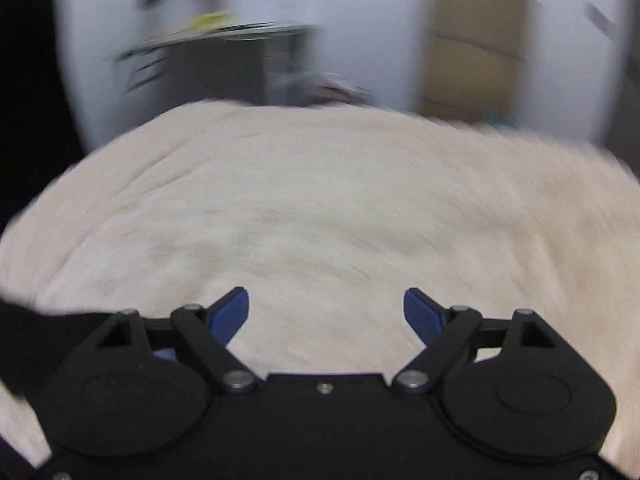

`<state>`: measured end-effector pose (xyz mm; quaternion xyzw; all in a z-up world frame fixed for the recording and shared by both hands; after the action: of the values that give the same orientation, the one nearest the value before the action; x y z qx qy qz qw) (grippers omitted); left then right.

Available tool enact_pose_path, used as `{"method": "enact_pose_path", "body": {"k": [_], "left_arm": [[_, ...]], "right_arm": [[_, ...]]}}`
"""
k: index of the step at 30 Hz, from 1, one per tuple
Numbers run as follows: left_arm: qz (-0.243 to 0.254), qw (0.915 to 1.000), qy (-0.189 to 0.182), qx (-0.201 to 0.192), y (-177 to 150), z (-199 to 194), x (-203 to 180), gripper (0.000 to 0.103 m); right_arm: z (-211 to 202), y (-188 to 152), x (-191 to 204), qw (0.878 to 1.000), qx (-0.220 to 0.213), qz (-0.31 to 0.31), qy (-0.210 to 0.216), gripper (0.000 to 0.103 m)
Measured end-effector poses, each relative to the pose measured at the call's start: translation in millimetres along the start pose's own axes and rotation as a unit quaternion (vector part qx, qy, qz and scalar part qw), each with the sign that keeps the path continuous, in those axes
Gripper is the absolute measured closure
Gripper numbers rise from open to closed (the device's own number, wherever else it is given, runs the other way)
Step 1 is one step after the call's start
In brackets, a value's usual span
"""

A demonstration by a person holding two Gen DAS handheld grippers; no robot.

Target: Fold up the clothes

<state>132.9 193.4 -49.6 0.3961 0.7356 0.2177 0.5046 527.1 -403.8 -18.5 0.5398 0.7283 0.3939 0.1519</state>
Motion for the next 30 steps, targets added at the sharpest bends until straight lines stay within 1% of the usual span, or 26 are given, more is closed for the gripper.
{"method": "enact_pose_path", "body": {"k": [1, 3, 5, 7, 9, 11, 12, 13, 14, 15, 16, 17, 19, 20, 22, 23, 24, 25, 26, 27, 28, 29, 30], "left_arm": [[-0.001, 1.0000, -0.001, 0.000, 0.1, -0.8, -0.2, 0.014], [0.000, 1.0000, -0.001, 0.000, 0.0, -2.1, -1.1, 0.014], [0.003, 1.0000, 0.001, 0.000, -0.4, -2.5, -2.3, 0.014], [0.010, 0.9999, 0.007, 0.002, -2.0, -2.3, -3.4, 0.014], [0.014, 0.9998, 0.012, 0.004, -3.2, -1.4, -4.3, 0.014], [0.015, 0.9998, 0.014, 0.006, -4.3, 0.2, -3.9, 0.014], [0.016, 0.9997, 0.016, 0.008, -4.8, 1.1, -3.6, 0.014], [0.016, 0.9997, 0.018, 0.009, -5.1, 1.8, -3.4, 0.014], [0.017, 0.9996, 0.019, 0.009, -5.3, 2.7, -3.6, 0.014], [0.018, 0.9996, 0.020, 0.010, -5.4, 3.3, -3.8, 0.014], [0.018, 0.9996, 0.020, 0.010, -5.8, 3.6, -3.6, 0.014], [0.019, 0.9996, 0.020, 0.010, -6.1, 3.5, -3.7, 0.014], [0.021, 0.9996, 0.016, 0.011, -6.3, 3.6, -4.5, 0.014], [0.022, 0.9996, 0.015, 0.012, -6.3, 3.9, -4.8, 0.014], [0.022, 0.9996, 0.011, 0.014, -6.4, 4.9, -5.2, 0.014], [0.023, 0.9996, 0.010, 0.015, -6.6, 5.5, -5.3, 0.014], [0.023, 0.9996, 0.009, 0.016, -6.7, 5.7, -5.5, 0.014], [0.024, 0.9996, 0.009, 0.015, -6.9, 4.2, -4.5, 0.014], [0.025, 0.9996, 0.009, 0.013, -6.8, 3.3, -4.7, 0.014], [0.025, 0.9996, 0.008, 0.010, -6.2, 1.7, -5.0, 0.014], [0.025, 0.9996, 0.007, 0.006, -5.5, 0.0, -5.2, 0.014], [0.022, 0.9997, 0.008, -0.003, -3.0, -3.3, -4.4, 0.014], [0.014, 0.9997, 0.009, -0.019, 1.5, -8.3, -2.0, 0.014]], "right_arm": [[-4.8, -13.7, -14.6, 1.000, 0.011, 0.015, -0.006, 0.022], [-6.1, -43.0, -29.5, 0.999, 0.041, 0.030, -0.002, 0.023], [-1.7, -67.2, -31.5, 0.997, 0.073, 0.020, 0.012, 0.023], [5.1, -80.3, -27.8, 0.996, 0.084, 0.003, 0.016, 0.023], [16.5, -91.5, -25.9, 0.996, 0.089, 0.006, 0.025, 0.023], [24.6, -93.5, -23.2, 0.995, 0.090, 0.028, 0.039, 0.029], [30.5, -94.8, -20.7, 0.993, 0.094, 0.051, 0.051, 0.047], [36.4, -96.0, -18.1, 0.990, 0.098, 0.074, 0.063, 0.070], [38.9, -95.3, -13.5, 0.988, 0.103, 0.080, 0.078, 0.088], [39.3, -93.6, -7.8, 0.987, 0.108, 0.077, 0.094, 0.095], [37.1, -90.1, -2.8, 0.987, 0.112, 0.057, 0.096, 0.096], [32.9, -85.3, -1.0, 0.989, 0.115, 0.039, 0.087, 0.096], [22.5, -70.2, -13.1, 0.992, 0.107, 0.038, 0.046, 0.097], [17.3, -63.1, -19.8, 0.994, 0.106, 0.036, 0.019, 0.097], [13.6, -56.9, -23.9, 0.992, 0.119, 0.002, -0.030, 0.095], [13.7, -55.4, -21.5, 0.990, 0.126, -0.024, -0.051, 0.091], [14.6, -54.1, -17.1, 0.987, 0.132, -0.052, -0.070, 0.075], [14.1, -52.5, -12.2, 0.984, 0.136, -0.076, -0.090, 0.056], [10.7, -49.9, -6.8, 0.981, 0.135, -0.091, -0.106, 0.050], [6.2, -46.8, -1.2, 0.979, 0.131, -0.103, -0.120, 0.048], [2.5, -44.5, 2.7, 0.977, 0.127, -0.107, -0.133, 0.048], [-6.3, -40.1, 14.5, 0.976, 0.110, -0.108, -0.152, 0.048], [-16.3, -37.4, 35.4, 0.979, 0.087, -0.111, -0.146, 0.048]]}}
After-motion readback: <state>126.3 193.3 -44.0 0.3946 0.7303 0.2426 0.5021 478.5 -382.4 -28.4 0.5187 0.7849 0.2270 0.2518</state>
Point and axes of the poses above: each gripper's, at about its wrist camera, not at the fingertips, and z roughly the way its jaws point, x to its left, y to its top, the point moved 10 cm from there along z, roughly the way its jaws point, and after that the axes turned 15 degrees about y, right-handed, at the moved point
